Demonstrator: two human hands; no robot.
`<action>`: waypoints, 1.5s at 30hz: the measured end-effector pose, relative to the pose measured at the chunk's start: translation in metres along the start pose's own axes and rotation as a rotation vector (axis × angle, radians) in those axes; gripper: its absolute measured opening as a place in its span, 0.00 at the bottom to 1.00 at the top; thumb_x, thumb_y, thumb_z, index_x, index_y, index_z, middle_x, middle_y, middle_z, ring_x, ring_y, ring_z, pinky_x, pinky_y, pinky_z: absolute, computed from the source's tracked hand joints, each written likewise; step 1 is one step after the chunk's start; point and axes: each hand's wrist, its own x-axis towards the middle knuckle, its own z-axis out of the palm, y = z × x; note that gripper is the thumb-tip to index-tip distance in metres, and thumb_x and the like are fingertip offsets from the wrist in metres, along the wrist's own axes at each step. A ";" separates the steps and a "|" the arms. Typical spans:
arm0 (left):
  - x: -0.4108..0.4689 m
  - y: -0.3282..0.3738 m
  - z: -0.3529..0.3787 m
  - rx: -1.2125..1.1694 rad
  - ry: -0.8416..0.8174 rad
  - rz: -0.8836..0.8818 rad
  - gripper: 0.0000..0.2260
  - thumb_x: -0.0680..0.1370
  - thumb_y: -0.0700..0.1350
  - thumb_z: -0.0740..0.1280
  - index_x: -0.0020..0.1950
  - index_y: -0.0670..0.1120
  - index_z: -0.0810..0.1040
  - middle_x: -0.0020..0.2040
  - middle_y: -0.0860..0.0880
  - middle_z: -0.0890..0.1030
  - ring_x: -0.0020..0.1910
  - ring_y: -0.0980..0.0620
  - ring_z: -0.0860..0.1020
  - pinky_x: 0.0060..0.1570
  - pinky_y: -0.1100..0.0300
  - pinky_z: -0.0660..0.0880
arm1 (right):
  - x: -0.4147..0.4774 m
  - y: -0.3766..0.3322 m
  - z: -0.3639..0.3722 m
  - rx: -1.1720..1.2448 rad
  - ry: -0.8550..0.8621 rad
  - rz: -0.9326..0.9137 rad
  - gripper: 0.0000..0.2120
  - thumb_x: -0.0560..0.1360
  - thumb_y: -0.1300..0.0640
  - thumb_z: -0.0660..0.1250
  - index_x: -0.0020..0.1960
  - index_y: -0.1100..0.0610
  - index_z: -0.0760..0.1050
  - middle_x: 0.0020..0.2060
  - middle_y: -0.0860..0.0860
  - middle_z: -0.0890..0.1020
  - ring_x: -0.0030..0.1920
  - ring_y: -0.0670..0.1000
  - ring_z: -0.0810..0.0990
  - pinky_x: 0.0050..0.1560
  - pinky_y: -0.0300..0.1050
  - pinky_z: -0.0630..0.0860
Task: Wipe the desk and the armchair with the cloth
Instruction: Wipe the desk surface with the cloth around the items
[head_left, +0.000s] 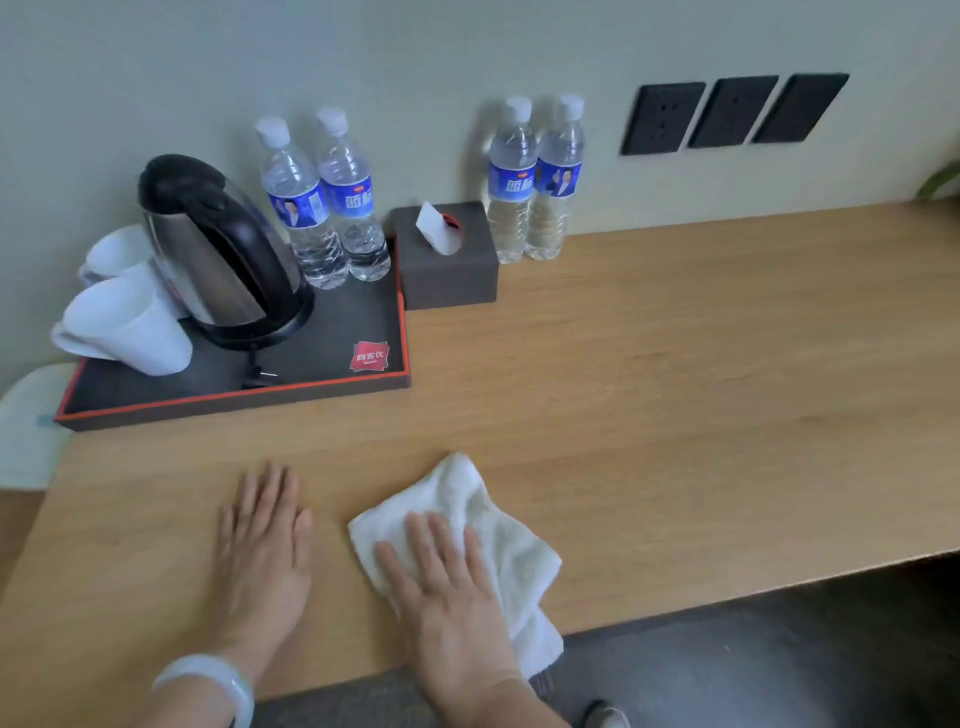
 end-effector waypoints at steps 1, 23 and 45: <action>0.007 0.023 0.004 -0.058 0.021 0.083 0.30 0.79 0.54 0.44 0.75 0.41 0.65 0.77 0.45 0.62 0.77 0.44 0.56 0.75 0.44 0.50 | -0.002 0.020 -0.001 0.001 0.000 -0.040 0.25 0.69 0.49 0.64 0.67 0.45 0.73 0.66 0.53 0.76 0.68 0.55 0.73 0.66 0.60 0.69; 0.064 0.211 0.065 0.017 0.019 0.077 0.26 0.79 0.46 0.51 0.73 0.32 0.62 0.74 0.37 0.64 0.75 0.41 0.60 0.73 0.52 0.49 | 0.196 0.189 -0.025 0.057 -0.169 0.003 0.24 0.81 0.52 0.48 0.76 0.46 0.54 0.78 0.52 0.52 0.78 0.54 0.45 0.76 0.58 0.41; 0.069 0.213 0.067 0.113 -0.014 0.047 0.27 0.78 0.47 0.49 0.74 0.34 0.63 0.76 0.38 0.62 0.75 0.41 0.62 0.71 0.51 0.52 | 0.248 0.294 -0.045 -0.063 -0.089 0.458 0.26 0.76 0.59 0.52 0.73 0.44 0.57 0.73 0.54 0.59 0.73 0.59 0.54 0.66 0.64 0.56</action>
